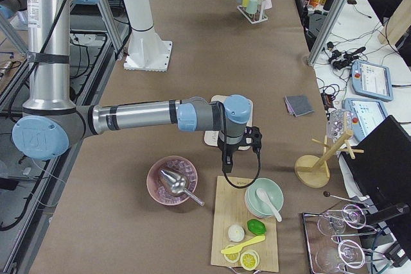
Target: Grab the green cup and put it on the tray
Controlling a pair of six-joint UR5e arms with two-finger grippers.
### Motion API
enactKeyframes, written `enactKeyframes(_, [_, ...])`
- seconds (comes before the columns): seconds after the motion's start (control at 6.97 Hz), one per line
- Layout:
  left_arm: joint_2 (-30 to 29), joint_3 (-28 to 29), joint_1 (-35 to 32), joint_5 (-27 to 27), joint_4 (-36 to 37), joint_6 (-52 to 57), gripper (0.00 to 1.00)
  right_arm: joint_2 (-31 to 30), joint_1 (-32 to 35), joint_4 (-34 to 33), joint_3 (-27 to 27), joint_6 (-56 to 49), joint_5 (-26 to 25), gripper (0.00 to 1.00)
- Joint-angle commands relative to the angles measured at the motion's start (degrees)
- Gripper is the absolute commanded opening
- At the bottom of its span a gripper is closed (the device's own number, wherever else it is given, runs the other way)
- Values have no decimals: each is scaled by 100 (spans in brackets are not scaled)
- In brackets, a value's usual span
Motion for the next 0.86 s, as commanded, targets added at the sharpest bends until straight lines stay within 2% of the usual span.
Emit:
enactKeyframes(0.0, [-248,379,864,985,713,44,98,80,-539,462,-138,833,-16,100])
enactKeyframes(0.29, [-461,837,1323,1391,1276,80,98,176,-988,1138,-610,950,-16,100])
enactKeyframes(0.72, [-479,1611,1632,1779,1269,184,98,325,-1639,2203,-1043,2439,-175,100])
